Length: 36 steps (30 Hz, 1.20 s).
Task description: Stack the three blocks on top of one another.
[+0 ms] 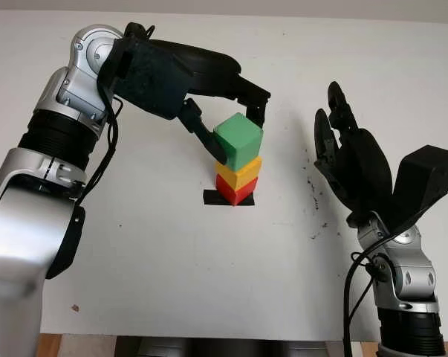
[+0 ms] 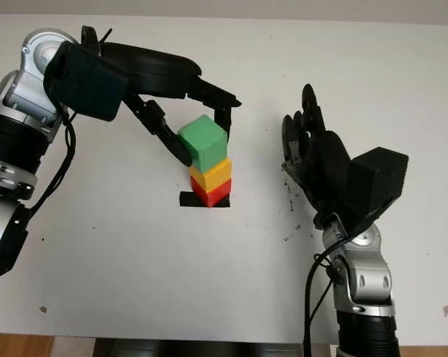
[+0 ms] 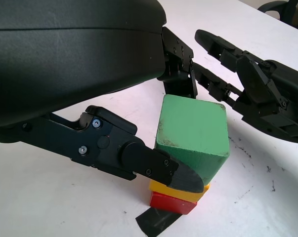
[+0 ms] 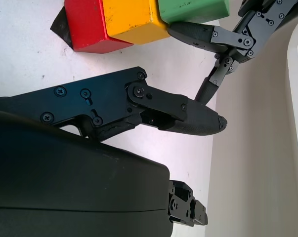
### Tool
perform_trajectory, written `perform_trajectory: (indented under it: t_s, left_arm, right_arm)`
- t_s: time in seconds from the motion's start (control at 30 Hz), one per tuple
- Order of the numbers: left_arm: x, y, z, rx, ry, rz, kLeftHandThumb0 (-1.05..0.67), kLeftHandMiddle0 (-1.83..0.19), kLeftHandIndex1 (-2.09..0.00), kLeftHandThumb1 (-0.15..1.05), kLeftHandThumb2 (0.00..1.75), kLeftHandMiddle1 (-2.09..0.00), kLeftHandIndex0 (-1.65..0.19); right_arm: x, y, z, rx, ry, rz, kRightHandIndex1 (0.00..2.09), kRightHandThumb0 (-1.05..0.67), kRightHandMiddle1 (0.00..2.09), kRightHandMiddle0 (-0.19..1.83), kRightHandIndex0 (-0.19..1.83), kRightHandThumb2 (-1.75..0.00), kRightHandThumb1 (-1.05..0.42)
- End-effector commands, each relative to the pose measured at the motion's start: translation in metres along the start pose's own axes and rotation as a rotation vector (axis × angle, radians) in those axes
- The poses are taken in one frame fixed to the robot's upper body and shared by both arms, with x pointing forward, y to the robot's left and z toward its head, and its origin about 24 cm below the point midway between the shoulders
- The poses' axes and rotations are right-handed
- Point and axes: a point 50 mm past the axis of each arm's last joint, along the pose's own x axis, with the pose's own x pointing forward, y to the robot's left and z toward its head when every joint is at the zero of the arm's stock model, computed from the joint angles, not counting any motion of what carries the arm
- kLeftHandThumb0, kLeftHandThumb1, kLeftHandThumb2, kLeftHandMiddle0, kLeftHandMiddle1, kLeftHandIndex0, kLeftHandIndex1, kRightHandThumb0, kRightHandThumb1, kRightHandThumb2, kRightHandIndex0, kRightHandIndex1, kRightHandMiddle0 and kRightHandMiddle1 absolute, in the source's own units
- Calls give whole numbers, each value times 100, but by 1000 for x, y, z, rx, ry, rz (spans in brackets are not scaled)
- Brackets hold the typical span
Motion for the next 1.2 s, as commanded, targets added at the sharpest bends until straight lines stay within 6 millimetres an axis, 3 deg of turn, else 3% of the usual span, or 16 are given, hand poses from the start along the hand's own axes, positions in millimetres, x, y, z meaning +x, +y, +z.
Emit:
perform_trajectory:
  t_s: [0.0,0.43,0.57,0.77,1.0,1.1,1.17]
  left_arm:
    - [-2,1,2,7,-9,9,-48,-8,-142,105,10,-5,-28]
    - [1,-1,2,-10,-2,4,-49,-4,-134,105,9,-4,-28]
    - [0,-1,3,-13,8,-14,-60,4,-126,100,5,-2,-18]
    - [0,-1,6,-2,8,-39,-62,9,-111,93,5,-4,-12]
    - [-1,-2,9,24,6,-54,-66,12,-80,91,5,-5,-5]
    - [-2,-3,9,26,21,-64,-72,19,-27,85,5,0,8]
    - [-4,-3,9,29,26,-73,-74,19,-15,83,5,0,13]
  right_arm:
    - [-2,-1,0,-3,1,-8,0,-60,0,-19,-19,-65,-105]
    - [-3,0,-1,-7,12,-12,0,-60,0,-19,-19,-66,-105]
    - [-3,0,-1,-11,17,-9,0,-62,0,-19,-19,-65,-105]
    - [-3,0,-2,5,17,-15,0,-62,0,-19,-19,-62,-105]
    - [-3,0,-2,11,17,-14,0,-62,0,-19,-19,-61,-105]
    - [-3,0,-2,13,17,-23,0,-62,0,-19,-19,-58,-105]
    - [-3,0,-2,17,19,-20,0,-62,0,-19,-19,-56,-105]
